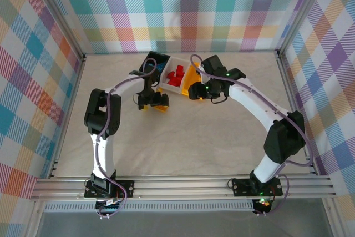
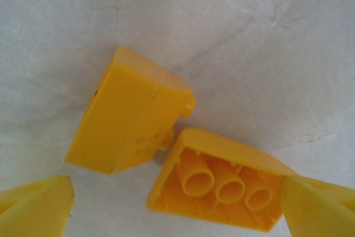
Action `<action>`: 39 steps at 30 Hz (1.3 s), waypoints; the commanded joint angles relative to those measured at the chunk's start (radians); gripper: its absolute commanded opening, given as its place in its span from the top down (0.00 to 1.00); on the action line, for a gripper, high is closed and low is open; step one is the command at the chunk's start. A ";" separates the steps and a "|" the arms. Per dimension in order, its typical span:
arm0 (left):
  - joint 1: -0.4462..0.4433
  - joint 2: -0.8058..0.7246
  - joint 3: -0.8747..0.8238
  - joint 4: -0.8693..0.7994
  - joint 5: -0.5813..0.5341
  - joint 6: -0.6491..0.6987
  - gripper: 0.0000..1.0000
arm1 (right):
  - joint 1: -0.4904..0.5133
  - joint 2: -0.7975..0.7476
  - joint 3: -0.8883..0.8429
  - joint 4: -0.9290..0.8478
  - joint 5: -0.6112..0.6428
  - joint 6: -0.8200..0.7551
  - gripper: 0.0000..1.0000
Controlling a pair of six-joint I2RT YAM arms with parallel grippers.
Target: Sort the legos into containers by color
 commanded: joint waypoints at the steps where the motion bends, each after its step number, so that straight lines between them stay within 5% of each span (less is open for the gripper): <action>1: -0.017 0.035 0.054 -0.030 -0.023 0.056 0.06 | -0.005 -0.025 -0.024 0.006 -0.007 0.037 0.41; 12: -0.098 0.102 0.103 -0.035 -0.019 0.065 0.09 | -0.006 -0.002 -0.024 -0.007 -0.013 0.045 0.41; 28: -0.209 -0.031 -0.038 -0.027 0.029 -0.039 0.11 | -0.007 0.006 -0.087 0.044 -0.044 0.056 0.41; 39: -0.211 -0.003 -0.019 -0.030 -0.034 -0.038 0.12 | -0.007 -0.016 -0.109 0.048 -0.041 0.056 0.40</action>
